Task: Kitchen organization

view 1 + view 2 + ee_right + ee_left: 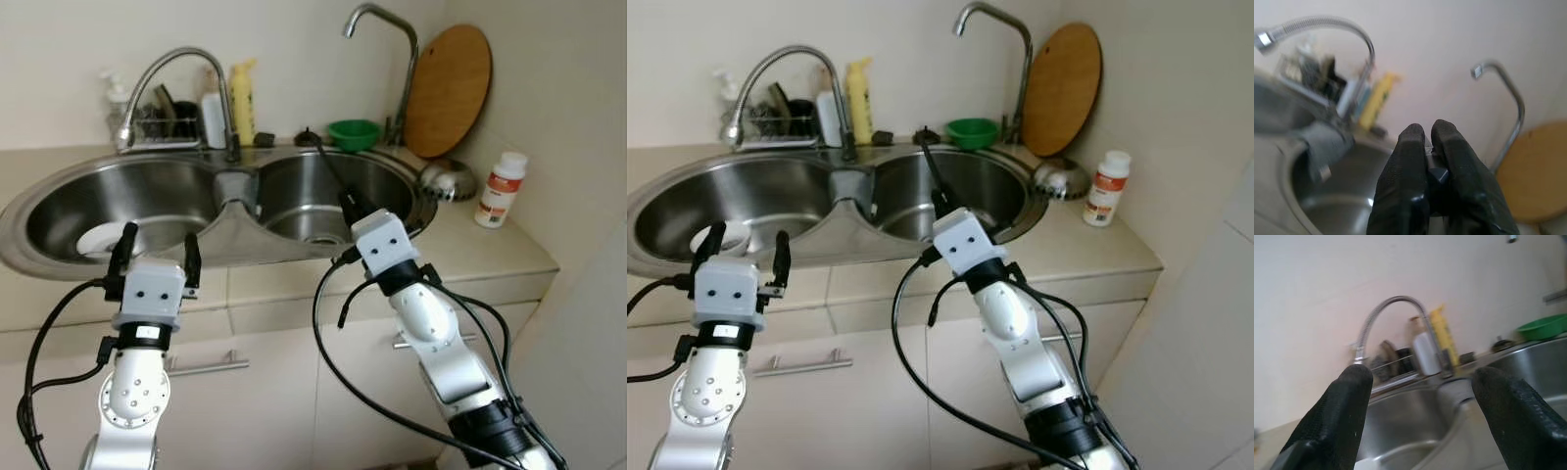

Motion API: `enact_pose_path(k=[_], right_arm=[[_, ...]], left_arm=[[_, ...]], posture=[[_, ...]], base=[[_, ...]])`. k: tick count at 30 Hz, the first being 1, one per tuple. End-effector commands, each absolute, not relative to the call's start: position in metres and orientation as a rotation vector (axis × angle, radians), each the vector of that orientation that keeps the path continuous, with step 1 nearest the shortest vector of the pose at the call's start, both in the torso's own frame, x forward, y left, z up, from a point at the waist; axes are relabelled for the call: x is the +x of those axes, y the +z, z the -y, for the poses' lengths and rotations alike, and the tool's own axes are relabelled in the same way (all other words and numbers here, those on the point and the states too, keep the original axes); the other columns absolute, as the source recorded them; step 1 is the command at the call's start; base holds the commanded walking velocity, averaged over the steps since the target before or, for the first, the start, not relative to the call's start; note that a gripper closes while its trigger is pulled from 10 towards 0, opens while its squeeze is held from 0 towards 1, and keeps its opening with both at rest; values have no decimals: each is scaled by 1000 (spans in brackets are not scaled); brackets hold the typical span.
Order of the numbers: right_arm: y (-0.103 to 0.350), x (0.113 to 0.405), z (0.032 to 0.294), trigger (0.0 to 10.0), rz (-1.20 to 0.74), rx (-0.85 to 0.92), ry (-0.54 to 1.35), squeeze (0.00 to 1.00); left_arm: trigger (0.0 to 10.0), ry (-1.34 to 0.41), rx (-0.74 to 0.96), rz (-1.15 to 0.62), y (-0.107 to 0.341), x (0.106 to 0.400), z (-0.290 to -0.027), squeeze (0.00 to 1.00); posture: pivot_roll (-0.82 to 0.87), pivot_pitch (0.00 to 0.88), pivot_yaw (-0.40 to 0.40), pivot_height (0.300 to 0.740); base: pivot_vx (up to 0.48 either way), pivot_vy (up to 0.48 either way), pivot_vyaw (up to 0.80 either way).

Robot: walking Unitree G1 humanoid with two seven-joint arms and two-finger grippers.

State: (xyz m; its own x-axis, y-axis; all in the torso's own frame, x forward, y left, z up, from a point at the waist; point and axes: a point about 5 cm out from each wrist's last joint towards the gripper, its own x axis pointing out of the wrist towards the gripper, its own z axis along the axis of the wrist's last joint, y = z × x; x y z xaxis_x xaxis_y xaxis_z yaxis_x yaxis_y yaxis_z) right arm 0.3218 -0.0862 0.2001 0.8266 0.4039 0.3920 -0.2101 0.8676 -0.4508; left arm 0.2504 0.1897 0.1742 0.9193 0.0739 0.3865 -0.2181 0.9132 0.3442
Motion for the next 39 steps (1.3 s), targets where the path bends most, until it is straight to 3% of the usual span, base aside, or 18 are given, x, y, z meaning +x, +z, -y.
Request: enact_pose_path(k=[1,5,12,23,29,30,39], right_arm=[[198,327,91,10000,459,-407,337,0],[194,335,85,10000,413,-473,351,0],[197,350,82,10000,348,-390,345,0],[218,402,109,10000,164,-485,162,0],[198,407,98,10000,-15,-526,313,0],[197,408,98,10000,-26,-521,315,1000],[209,412,100,10000,23,-410,286,1000]], left_arm=[[10000,128,386,382,176,252,-183,0],[10000,128,389,380,176,253,-181,0],[10000,132,390,390,178,255,-180,0],[10000,113,392,392,176,256,-174,0],[10000,111,392,390,176,257,-172,0],[10000,110,393,390,176,257,-172,0],[10000,110,384,379,174,255,-171,0]], posture=[[5,0,2,740],[7,0,0,740],[16,0,2,740],[33,0,-6,740],[41,0,-7,740],[45,0,-10,740],[46,0,-7,740]], base=[[304,0,0],[66,0,733],[0,0,686],[0,0,0],[0,0,0],[0,0,0],[0,0,0]])
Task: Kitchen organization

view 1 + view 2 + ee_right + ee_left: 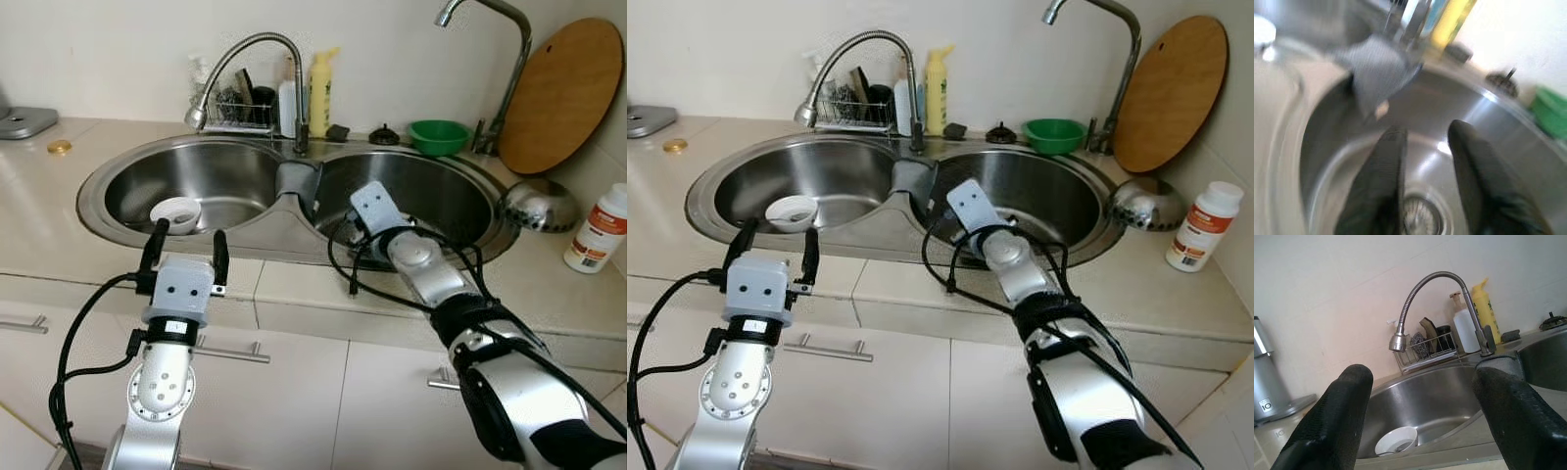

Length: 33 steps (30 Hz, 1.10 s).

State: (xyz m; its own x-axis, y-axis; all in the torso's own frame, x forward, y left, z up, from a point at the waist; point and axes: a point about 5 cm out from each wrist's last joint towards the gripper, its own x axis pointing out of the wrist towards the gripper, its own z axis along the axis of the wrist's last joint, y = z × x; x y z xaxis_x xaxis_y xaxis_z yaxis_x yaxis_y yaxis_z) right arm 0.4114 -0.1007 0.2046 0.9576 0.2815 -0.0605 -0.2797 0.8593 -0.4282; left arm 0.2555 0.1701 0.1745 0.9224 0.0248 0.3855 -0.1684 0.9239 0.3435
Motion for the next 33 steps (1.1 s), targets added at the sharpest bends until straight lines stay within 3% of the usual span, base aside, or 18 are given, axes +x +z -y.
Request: enact_pose_path(k=[1,9,14,15,16,27,33], right_arm=[[210,412,101,10000,32,-397,280,1000],[224,411,107,10000,160,-289,224,1000],[230,401,108,10000,287,-223,172,1000],[230,396,107,10000,328,-214,171,918],[225,383,106,10000,396,-194,161,0],[205,341,117,10000,493,-237,70,0],[191,325,125,10000,450,-254,44,0]], left_arm=[[10000,108,382,378,174,255,-171,0],[10000,101,364,371,173,254,-170,0],[10000,87,355,369,173,253,-167,0],[10000,85,352,367,173,252,-167,0],[10000,84,349,366,173,251,-166,0],[10000,72,353,371,175,252,-167,0],[10000,65,348,364,173,251,-166,0]], posture=[[44,0,-5,740],[37,0,-4,740],[34,0,-5,740],[35,0,-5,740],[31,0,-3,740],[16,0,5,740],[9,0,4,740]], base=[[0,0,0],[0,0,0],[0,403,0],[0,465,0],[0,465,0],[0,465,0],[0,465,-721]])
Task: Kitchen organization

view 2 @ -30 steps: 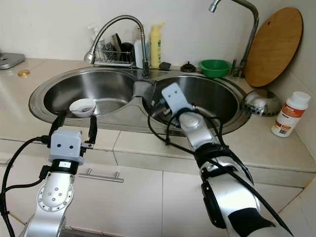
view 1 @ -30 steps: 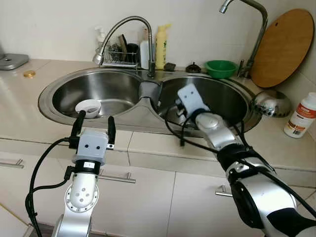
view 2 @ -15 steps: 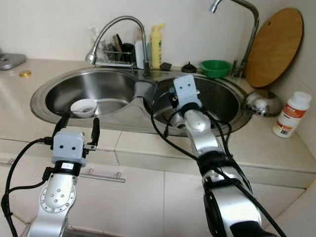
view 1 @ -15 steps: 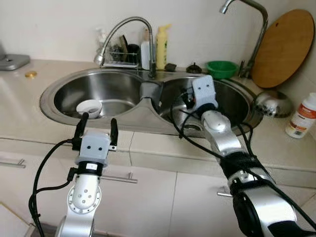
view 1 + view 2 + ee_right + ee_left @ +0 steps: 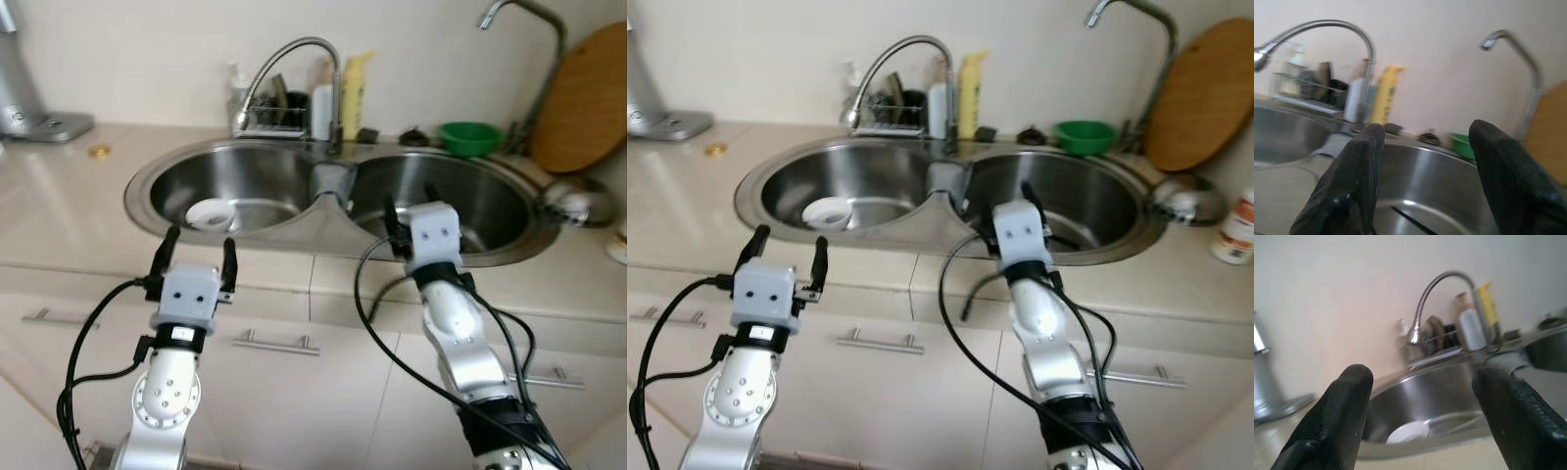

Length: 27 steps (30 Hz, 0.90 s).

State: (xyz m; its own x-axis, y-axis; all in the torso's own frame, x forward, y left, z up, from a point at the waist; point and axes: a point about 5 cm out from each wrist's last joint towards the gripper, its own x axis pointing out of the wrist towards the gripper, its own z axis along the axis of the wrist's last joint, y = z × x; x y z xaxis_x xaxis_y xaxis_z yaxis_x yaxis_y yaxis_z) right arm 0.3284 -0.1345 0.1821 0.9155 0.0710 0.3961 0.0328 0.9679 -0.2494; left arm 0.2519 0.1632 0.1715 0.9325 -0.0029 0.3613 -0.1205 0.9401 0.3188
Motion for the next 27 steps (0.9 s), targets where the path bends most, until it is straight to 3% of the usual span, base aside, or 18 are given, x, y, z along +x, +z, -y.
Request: enact_pose_path(k=[1,8,21,27], right_arm=[[189,322,125,10000,448,-261,45,0],[188,317,123,10000,448,-263,50,0],[192,315,118,10000,468,-293,65,0],[192,315,117,10000,464,-273,66,0]], left_arm=[[10000,64,347,364,173,251,-166,0],[10000,61,346,370,174,253,-165,0],[10000,62,346,390,175,252,-162,0],[10000,48,371,407,176,251,-160,0]], posture=[[8,0,4,740],[2,0,8,740],[5,0,2,740],[5,0,0,740]], base=[[0,465,-800],[0,465,-800],[0,438,0],[0,0,0]])
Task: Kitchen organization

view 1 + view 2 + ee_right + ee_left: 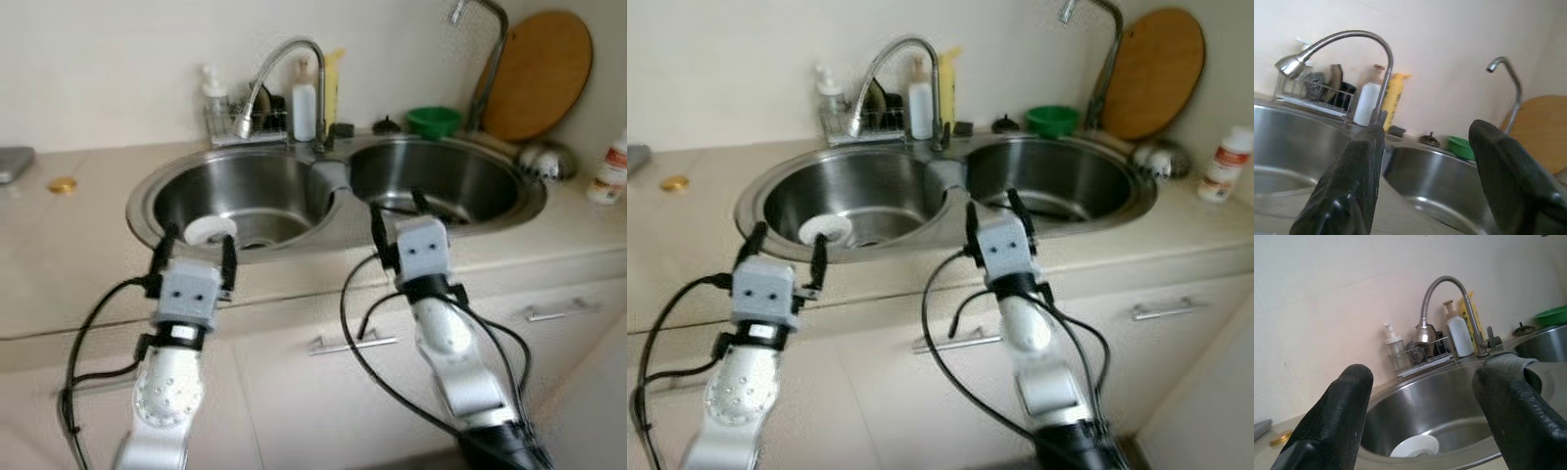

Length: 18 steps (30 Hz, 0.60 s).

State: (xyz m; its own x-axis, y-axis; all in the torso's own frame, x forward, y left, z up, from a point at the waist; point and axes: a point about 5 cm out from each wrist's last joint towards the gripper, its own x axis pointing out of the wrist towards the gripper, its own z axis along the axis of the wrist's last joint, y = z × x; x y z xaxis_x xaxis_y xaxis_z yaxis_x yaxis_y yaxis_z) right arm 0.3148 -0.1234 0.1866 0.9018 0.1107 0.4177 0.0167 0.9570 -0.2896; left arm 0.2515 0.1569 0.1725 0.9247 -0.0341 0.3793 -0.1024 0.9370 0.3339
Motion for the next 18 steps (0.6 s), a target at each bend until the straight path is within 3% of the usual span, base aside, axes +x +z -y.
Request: enact_pose_path(k=[1,7,15,18], right_arm=[[191,315,118,10000,459,-273,56,0],[192,316,121,10000,456,-270,35,0],[193,315,126,10000,469,-274,12,0],[193,315,126,10000,474,-275,8,0]], left_arm=[[10000,46,376,406,176,251,-160,0],[10000,34,389,409,175,252,-157,0],[10000,18,398,418,175,253,-154,0],[10000,35,361,422,176,253,-155,0]], posture=[[5,0,-1,740],[1,0,1,740],[-3,0,2,740],[-4,0,2,740]], base=[[0,0,-800],[0,0,-800],[0,-446,-800],[0,0,-800]])
